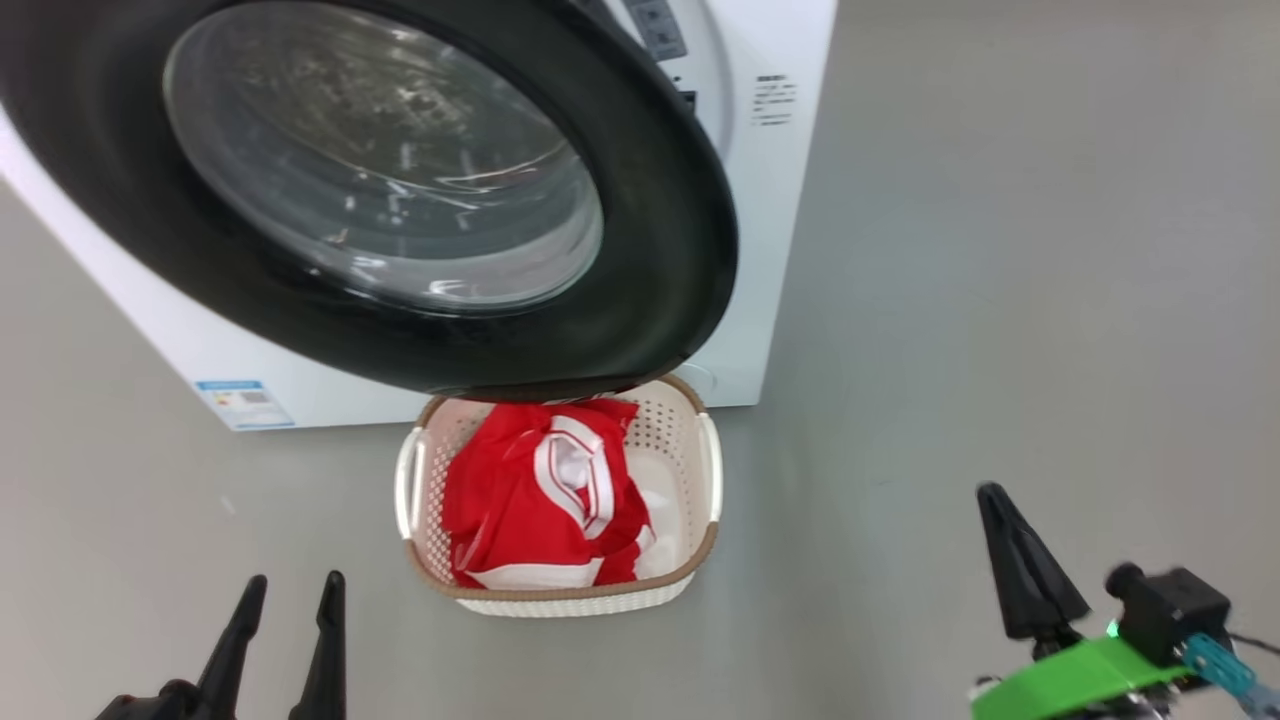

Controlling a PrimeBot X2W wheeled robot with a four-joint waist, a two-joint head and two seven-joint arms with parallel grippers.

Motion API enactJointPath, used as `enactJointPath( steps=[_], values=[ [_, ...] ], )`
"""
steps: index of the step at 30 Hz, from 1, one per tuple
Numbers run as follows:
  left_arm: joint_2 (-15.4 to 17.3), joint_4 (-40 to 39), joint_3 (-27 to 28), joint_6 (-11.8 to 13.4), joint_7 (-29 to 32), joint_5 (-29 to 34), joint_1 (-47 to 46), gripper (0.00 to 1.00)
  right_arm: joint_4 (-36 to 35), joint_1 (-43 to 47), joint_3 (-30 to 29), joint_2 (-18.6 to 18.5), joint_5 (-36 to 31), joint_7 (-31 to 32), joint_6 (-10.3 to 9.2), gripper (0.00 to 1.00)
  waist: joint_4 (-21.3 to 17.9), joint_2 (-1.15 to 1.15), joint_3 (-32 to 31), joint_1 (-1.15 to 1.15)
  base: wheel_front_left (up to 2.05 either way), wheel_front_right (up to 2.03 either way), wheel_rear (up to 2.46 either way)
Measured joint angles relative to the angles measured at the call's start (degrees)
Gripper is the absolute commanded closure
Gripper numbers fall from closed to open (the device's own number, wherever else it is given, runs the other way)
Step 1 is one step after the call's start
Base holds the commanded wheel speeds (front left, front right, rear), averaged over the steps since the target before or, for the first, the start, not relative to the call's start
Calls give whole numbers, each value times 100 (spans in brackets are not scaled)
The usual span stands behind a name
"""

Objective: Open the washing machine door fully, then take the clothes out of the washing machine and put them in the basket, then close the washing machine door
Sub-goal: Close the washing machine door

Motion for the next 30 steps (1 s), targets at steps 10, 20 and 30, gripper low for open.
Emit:
enactJointPath(
  steps=[10,20,30],
  values=[
    [-175,-77,-144,0,0,111,-2,0,302,-1235,739,-93,118,0,0,100,585,0,-1,0,0,0,0],
    [-260,-123,-412,0,0,151,-51,0,767,-2115,798,-162,375,-1,0,100,1180,0,80,0,0,0,0],
    [-356,-111,-666,0,0,81,-397,0,1239,-2735,522,-111,479,0,0,100,1574,0,454,0,0,0,0]
  ],
)
